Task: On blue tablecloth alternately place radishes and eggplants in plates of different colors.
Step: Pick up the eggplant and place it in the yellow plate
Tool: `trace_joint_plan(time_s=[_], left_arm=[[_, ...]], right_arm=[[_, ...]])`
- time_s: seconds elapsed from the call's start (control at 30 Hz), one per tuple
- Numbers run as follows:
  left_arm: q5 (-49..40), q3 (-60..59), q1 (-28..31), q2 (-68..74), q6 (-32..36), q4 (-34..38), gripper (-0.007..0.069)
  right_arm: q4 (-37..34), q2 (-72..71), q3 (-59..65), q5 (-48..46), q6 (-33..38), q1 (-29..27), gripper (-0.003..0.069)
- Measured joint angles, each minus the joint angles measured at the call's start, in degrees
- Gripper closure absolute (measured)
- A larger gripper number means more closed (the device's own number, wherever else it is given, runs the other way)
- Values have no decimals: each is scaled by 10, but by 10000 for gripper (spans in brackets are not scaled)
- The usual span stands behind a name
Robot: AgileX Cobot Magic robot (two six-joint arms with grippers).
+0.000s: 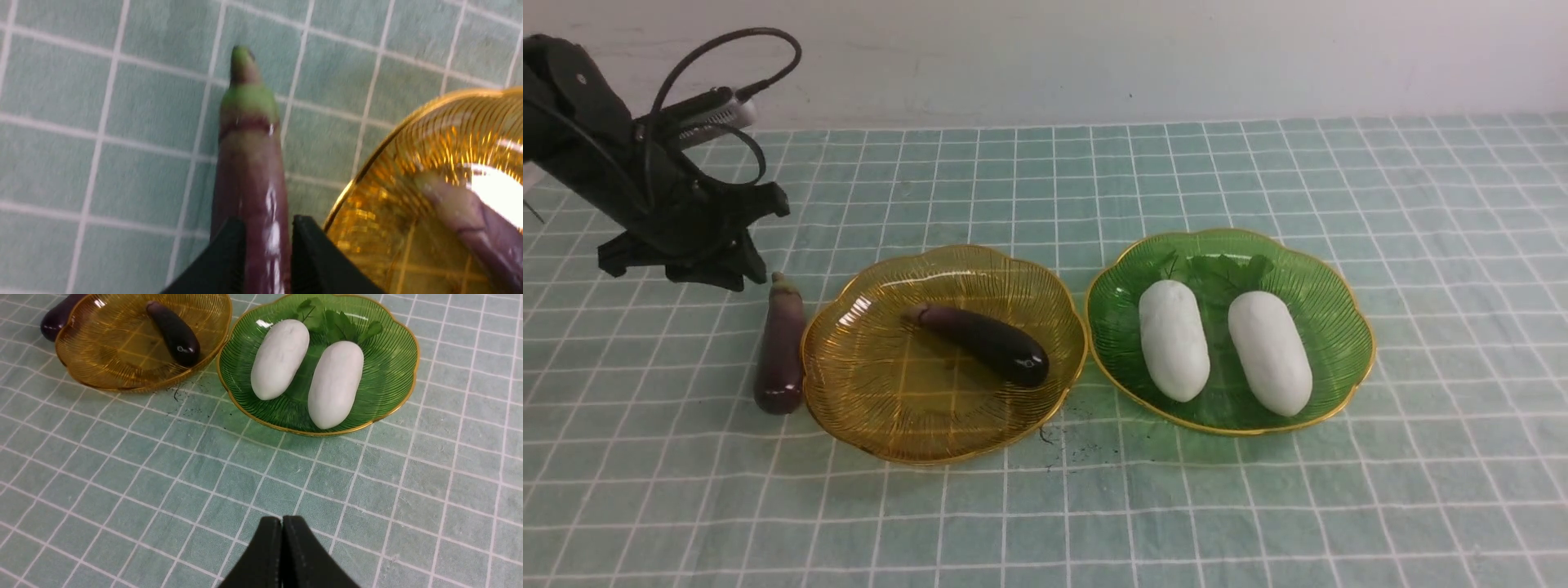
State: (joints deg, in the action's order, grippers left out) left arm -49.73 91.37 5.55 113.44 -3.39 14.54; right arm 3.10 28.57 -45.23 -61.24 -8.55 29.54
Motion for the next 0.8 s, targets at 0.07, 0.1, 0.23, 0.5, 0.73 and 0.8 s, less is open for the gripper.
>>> trace_joint_plan(time_s=[0.07,0.1,0.23,0.5,0.73,0.8], left_arm=[[39,3,-1,14,0,1,389],[51,3,-1,21,0,1,360],[76,3,-1,54,1,5,258],[85,3,-1,95,0,38,230],[94,10,-1,116,0,39,232],[94,11,-1,116,0,39,279]], right_arm=[[0,0,0,0,0,0,674],[0,0,0,0,0,0,674],[0,0,0,0,0,0,674],[0,0,0,0,0,0,674],[0,0,0,0,0,0,674],[0,0,0,0,0,0,674]])
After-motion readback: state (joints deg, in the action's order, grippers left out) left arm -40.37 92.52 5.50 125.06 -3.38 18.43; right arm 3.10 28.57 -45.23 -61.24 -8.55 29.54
